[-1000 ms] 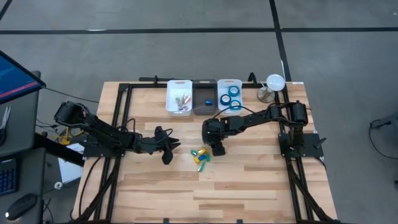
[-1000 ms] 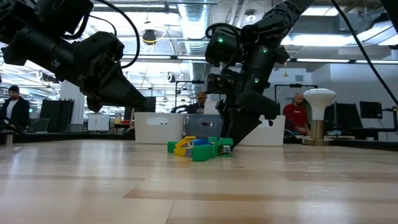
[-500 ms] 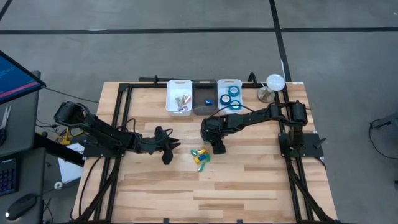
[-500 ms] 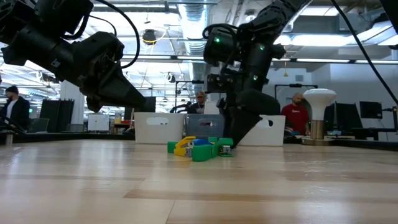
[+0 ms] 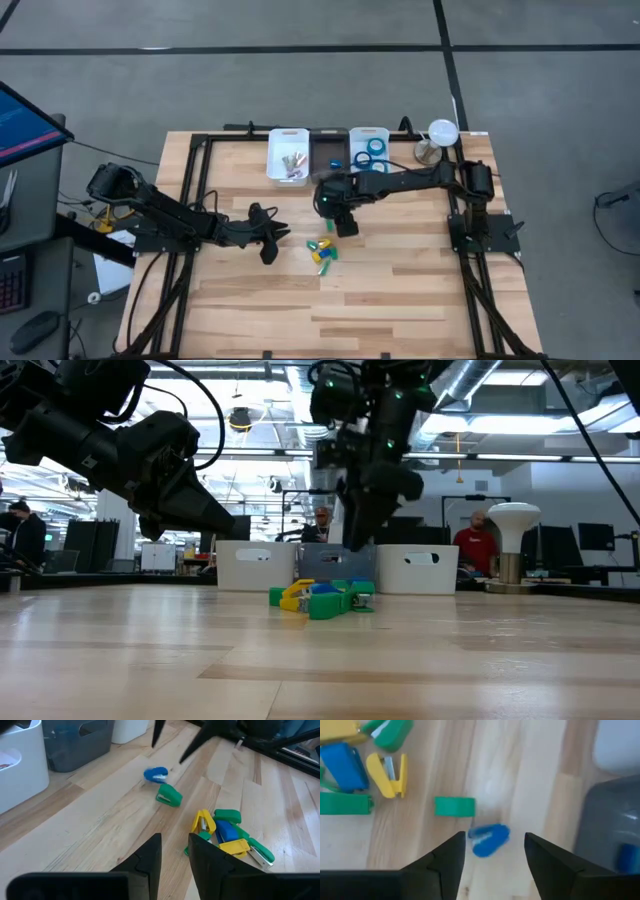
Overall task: Pick and place Stapler, Stapler remover, tape
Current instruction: Put the blue stapler into the black bin
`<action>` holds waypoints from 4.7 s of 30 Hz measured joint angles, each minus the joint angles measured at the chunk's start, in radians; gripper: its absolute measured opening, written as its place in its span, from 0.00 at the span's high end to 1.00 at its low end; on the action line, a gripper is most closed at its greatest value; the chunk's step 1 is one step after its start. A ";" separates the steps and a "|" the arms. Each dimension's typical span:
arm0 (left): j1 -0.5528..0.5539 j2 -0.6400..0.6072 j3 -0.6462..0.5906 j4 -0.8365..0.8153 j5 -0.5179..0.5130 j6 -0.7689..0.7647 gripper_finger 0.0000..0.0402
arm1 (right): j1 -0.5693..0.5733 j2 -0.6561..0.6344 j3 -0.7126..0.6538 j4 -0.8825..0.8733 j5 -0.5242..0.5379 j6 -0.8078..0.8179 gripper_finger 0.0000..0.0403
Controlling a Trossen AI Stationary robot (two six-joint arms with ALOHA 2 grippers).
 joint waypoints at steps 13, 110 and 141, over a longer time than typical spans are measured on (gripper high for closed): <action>0.000 0.000 0.000 0.000 0.000 0.001 0.78 | -0.096 -0.001 0.127 -0.157 -0.107 0.002 0.67; -0.002 0.000 0.001 -0.004 0.001 0.025 0.78 | -0.260 -0.001 0.316 -0.061 -0.055 -0.087 0.83; -0.002 0.000 0.001 0.004 0.001 0.017 0.78 | -0.382 -0.001 -0.086 0.293 -0.158 0.101 0.83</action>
